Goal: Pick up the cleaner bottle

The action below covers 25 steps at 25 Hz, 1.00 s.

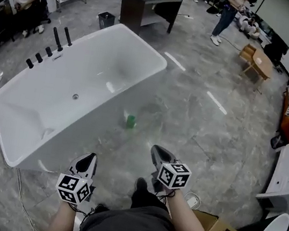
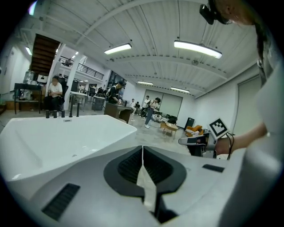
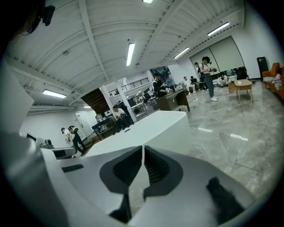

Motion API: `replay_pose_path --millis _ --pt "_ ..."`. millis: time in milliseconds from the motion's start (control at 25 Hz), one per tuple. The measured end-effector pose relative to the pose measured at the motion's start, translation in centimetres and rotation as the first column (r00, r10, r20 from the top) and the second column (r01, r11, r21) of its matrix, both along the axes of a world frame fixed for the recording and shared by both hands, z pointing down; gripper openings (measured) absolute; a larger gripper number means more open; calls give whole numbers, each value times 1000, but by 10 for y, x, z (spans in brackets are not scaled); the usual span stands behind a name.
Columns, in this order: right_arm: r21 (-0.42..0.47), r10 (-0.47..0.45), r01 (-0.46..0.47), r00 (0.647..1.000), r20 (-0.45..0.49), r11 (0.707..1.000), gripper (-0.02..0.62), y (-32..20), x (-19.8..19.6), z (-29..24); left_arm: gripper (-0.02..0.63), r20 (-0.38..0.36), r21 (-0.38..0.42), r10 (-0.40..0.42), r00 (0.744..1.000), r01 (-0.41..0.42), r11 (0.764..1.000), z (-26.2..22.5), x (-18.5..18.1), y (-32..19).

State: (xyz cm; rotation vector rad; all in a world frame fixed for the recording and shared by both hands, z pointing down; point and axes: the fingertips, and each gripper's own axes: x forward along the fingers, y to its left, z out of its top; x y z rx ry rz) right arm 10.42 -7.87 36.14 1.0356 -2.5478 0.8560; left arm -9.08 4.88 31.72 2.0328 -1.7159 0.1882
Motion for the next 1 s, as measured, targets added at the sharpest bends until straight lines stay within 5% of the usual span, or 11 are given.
replay_pose_path --millis 240,480,1000 --pt "-28 -94 93 995 -32 995 29 -74 28 24 19 22 -7 -109 994 109 994 5 26 -65" --pt "-61 -186 183 982 -43 981 29 -111 16 43 20 18 -5 -195 981 195 981 7 25 -98" --pt "-21 -148 146 985 -87 989 29 -91 -6 23 19 -10 11 -181 983 181 983 6 10 -84"
